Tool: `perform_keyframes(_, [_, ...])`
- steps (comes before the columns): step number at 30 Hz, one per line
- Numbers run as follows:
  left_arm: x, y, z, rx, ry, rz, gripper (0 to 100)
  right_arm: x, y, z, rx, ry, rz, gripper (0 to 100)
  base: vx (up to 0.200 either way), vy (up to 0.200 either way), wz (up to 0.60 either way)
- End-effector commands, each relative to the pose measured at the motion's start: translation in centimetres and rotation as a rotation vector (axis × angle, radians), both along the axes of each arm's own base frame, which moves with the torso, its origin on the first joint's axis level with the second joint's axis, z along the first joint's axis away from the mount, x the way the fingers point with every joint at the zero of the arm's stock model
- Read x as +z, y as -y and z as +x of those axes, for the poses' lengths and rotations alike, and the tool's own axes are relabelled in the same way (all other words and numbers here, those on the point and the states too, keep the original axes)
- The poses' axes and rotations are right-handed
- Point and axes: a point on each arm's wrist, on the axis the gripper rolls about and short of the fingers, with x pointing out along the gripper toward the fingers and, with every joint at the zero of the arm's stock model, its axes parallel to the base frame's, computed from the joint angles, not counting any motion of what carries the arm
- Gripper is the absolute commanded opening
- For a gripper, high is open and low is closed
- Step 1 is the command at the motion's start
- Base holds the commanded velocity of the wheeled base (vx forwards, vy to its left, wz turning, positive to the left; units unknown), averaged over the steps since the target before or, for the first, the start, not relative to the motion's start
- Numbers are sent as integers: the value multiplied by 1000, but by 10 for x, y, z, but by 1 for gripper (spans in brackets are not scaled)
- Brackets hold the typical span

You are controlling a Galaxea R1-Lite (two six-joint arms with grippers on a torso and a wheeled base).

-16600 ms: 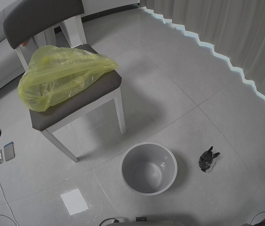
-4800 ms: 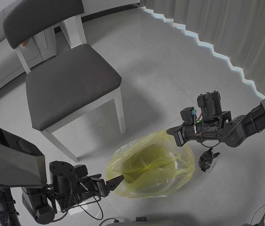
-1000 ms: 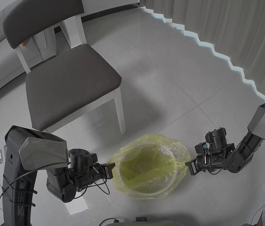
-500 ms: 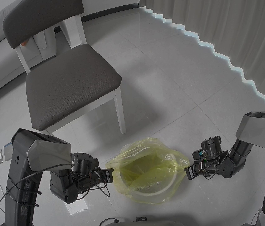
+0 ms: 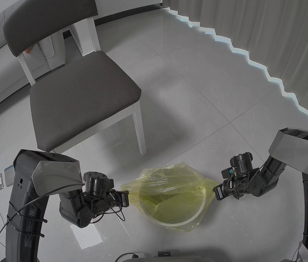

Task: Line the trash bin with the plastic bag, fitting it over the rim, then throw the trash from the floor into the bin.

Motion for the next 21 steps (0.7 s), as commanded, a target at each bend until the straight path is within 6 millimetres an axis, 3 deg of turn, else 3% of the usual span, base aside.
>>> perform_keyframes(1, [2,2,7,3,12,-4,0,0,-1,9,-3,13,1,0,0,0,0])
perform_keyframes(5, [-1,3,-1,-5,-10,3,0,-1,-1,5,2,-12,-7,0,0,0,0])
perform_keyframes(10, [2,-1,-23,-20,-44,20,0,-9,-2,-14,26,-63,-42,0,0,0,0])
perform_keyframes(15, [4,-4,-25,-15,-29,12,0,-9,-2,-20,30,-73,-57,0,0,0,0])
perform_keyframes(16, [4,-4,-26,-15,-26,11,0,-6,-2,-22,39,-70,-59,100,0,0,0])
perform_keyframes(21, [5,-3,-27,-19,-17,6,0,19,2,-30,37,-31,-52,100,0,0,0])
